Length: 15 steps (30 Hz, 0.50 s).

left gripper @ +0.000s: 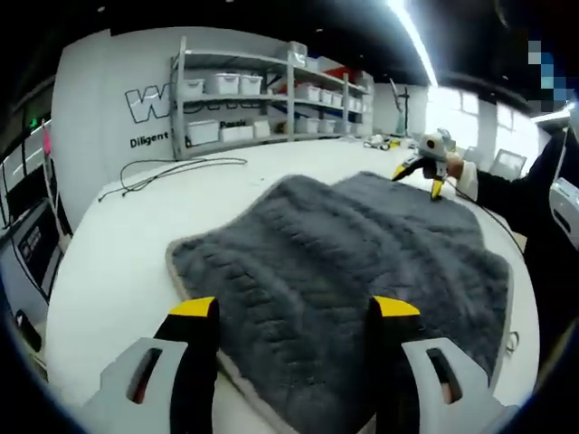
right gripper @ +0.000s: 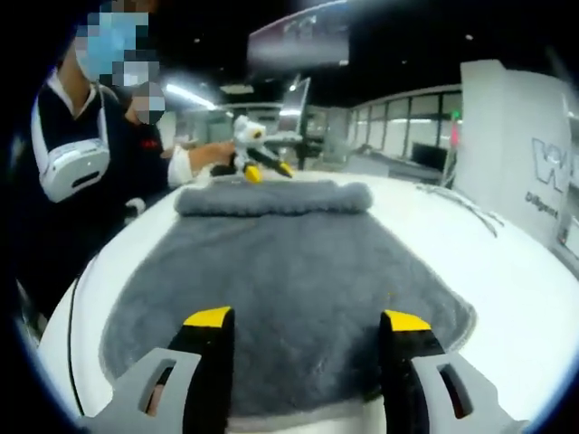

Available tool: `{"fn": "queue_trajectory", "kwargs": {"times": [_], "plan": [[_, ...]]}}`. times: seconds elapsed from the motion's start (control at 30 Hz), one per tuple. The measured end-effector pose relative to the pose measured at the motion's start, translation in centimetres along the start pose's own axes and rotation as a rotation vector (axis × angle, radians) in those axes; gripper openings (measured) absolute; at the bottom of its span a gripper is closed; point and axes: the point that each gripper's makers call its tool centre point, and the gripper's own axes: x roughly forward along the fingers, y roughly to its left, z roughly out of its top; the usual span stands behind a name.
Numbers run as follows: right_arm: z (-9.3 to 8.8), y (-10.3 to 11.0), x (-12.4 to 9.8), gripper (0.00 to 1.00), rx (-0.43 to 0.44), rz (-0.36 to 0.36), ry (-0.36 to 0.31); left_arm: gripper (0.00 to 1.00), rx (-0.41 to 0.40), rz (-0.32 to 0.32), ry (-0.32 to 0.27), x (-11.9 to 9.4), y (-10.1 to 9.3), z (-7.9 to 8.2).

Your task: Open the folded towel by lifting each exposed corner and separating the folded layers until the towel lies flat within the target outline without major curled edges

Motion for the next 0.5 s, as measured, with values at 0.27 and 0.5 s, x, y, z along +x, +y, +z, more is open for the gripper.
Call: {"fn": "queue_trajectory", "kwargs": {"times": [0.27, 0.5], "plan": [[-0.9, 0.0, -0.3, 0.66, 0.03, 0.021, 0.028, 0.66, 0.08, 0.002, 0.049, 0.6, -0.5, -1.2], [-1.0, -0.1, -0.3, 0.66, 0.036, 0.038, 0.034, 0.66, 0.027, -0.001, 0.026, 0.6, -0.3, -1.2]]}}
